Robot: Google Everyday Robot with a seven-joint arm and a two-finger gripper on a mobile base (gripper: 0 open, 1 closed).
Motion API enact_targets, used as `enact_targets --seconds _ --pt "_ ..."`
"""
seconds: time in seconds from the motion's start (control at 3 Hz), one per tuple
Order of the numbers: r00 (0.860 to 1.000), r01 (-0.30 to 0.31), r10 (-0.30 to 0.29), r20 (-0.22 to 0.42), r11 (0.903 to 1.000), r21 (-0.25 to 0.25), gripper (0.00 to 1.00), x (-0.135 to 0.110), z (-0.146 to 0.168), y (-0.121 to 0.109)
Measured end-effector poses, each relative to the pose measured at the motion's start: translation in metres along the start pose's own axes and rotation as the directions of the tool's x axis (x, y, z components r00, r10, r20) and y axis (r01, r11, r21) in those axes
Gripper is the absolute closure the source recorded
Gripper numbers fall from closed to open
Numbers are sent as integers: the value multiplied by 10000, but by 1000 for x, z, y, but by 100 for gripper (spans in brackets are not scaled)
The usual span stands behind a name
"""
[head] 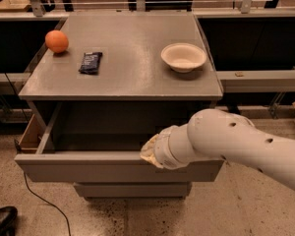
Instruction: Close top drawer
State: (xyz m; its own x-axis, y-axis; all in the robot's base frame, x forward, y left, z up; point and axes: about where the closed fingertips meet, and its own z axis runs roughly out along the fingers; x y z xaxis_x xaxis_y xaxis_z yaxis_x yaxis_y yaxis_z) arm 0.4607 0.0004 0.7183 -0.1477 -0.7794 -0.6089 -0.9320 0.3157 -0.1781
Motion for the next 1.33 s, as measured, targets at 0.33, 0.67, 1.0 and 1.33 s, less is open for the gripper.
enact_targets --seconds 0.33,0.67,1.0,1.33 --pt "9999 141 -141 33 9997 210 39 -3 -11 -7" --pt "9997 244 -243 -73 9995 184 61 3 -17 6" --pt "9995 259 -259 -207 9997 32 92 17 -23 30" --pt "9992 224 -225 -330 9997 -33 100 24 -17 46"
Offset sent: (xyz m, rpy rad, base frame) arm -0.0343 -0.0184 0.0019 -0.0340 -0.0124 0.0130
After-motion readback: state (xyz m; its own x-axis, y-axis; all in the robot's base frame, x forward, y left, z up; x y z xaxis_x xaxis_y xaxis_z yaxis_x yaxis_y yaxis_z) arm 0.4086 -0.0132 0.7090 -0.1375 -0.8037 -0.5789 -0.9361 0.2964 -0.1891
